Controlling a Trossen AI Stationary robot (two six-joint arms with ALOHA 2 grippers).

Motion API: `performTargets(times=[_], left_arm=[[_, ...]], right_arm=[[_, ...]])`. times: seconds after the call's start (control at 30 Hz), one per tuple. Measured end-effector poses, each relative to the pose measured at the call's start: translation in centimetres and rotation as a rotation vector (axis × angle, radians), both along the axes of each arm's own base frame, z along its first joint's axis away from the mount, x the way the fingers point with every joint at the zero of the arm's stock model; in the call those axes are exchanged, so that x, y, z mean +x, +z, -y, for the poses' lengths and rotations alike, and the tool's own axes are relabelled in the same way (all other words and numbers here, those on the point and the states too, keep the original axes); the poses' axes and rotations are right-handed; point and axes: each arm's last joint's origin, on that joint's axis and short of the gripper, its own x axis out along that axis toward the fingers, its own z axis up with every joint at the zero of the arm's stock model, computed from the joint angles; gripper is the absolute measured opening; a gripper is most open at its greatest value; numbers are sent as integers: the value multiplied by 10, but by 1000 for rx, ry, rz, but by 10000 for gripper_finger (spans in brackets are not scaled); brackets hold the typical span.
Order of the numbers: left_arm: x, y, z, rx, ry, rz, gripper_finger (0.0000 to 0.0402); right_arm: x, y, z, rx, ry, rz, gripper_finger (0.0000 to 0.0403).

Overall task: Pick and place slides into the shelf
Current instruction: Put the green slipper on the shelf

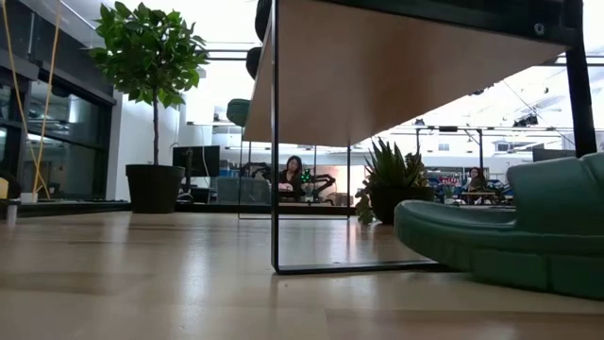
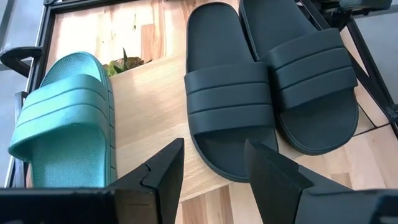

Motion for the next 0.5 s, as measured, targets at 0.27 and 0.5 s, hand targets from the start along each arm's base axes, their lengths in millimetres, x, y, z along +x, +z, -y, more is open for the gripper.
performTargets(times=[0.27,0.5], left_arm=[[0,0,0,0,0,0,159],[0,0,0,1,1,1,159]], right_arm=[[-5,1,-5,22,11,7,3],[-3,16,-17,45,27,-23,2]])
